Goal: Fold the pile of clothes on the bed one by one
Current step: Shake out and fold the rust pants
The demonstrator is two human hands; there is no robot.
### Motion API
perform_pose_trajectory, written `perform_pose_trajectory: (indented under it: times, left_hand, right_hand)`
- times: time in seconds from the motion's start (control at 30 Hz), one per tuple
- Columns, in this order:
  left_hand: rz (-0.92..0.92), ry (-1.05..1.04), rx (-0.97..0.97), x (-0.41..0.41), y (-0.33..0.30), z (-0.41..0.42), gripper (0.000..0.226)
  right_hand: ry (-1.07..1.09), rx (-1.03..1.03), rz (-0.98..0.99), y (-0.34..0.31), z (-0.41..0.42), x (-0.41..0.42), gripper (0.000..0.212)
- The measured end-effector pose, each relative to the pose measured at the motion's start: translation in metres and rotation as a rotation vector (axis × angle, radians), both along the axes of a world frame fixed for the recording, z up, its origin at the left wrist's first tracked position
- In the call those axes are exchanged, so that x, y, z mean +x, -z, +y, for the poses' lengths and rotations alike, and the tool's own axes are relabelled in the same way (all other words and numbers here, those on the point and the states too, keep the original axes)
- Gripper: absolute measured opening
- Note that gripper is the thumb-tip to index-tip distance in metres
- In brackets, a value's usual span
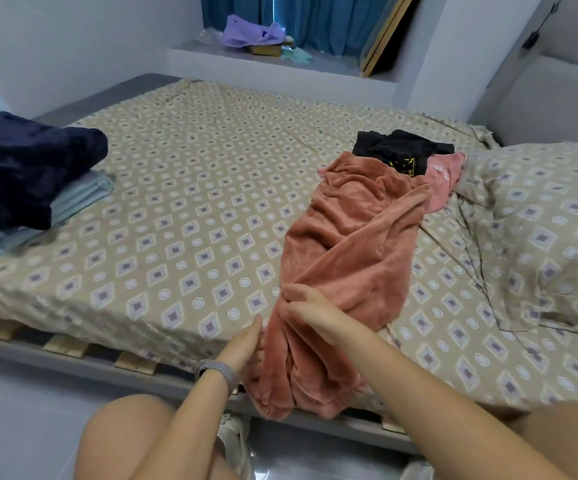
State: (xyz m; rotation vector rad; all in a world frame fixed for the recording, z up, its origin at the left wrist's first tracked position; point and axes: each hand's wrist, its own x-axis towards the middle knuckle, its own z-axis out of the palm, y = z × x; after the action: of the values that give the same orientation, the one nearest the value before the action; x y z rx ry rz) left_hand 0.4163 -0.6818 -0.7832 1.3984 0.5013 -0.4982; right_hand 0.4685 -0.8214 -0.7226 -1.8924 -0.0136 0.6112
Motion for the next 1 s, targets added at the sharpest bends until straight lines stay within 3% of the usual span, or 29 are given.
perform_pose_trajectory:
  times: [0.07,0.17,0.23,0.3,0.37,0.43,0.53,0.6,0.7,0.77,0.83,0.93,1.0]
  left_hand:
    - [0.031,-0.066,-0.06,-0.001,-0.002,0.006,0.05]
    - [-0.003,-0.07,-0.008,0.0,0.003,0.012,0.05]
    - [-0.013,-0.004,0.038,0.004,0.008,0.012,0.054]
    - [-0.043,0.026,0.078,0.01,0.007,0.006,0.058]
    - [-0.067,-0.019,0.088,0.018,0.005,-0.005,0.057]
    - [-0.063,-0.039,0.03,0.022,-0.001,-0.015,0.055]
    - [-0.025,0.012,-0.157,0.019,-0.009,-0.016,0.073]
    - [-0.037,0.069,-0.242,0.015,-0.011,-0.011,0.078]
    - [-0.036,0.036,-0.296,0.008,-0.016,-0.007,0.049]
    - [-0.044,-0.044,-0.149,0.005,-0.009,0.001,0.024]
    - [-0.062,-0.039,-0.01,0.007,0.001,0.013,0.01]
    - [-0.025,0.023,0.069,0.011,0.008,0.021,0.015]
    - [-0.024,0.102,0.139,0.013,0.004,0.016,0.022]
  right_hand:
    - [-0.039,-0.032,-0.119,0.005,0.0,-0.005,0.038]
    - [0.288,-0.066,-0.414,0.003,-0.022,-0.008,0.023]
    - [0.41,-0.099,-0.394,0.003,-0.046,-0.016,0.017]
    - [0.271,-0.25,-0.211,0.01,-0.066,-0.035,0.049]
    - [0.07,-0.423,-0.19,0.027,-0.079,-0.054,0.067]
    - [0.009,-0.457,-0.274,0.04,-0.079,-0.066,0.058]
    - [0.061,-0.358,-0.349,0.039,-0.056,-0.07,0.038]
    - [0.043,-0.327,-0.44,0.032,-0.029,-0.069,0.039]
    - [-0.229,-0.29,-0.298,0.028,0.011,-0.063,0.054]
    - [-0.43,-0.216,-0.111,0.029,0.025,-0.062,0.061]
    - [-0.482,-0.185,-0.096,0.03,0.021,-0.058,0.053]
    - [-0.327,-0.174,-0.332,0.025,-0.005,-0.041,0.027]
    - [-0.16,-0.221,-0.511,0.021,-0.029,-0.021,0.022]
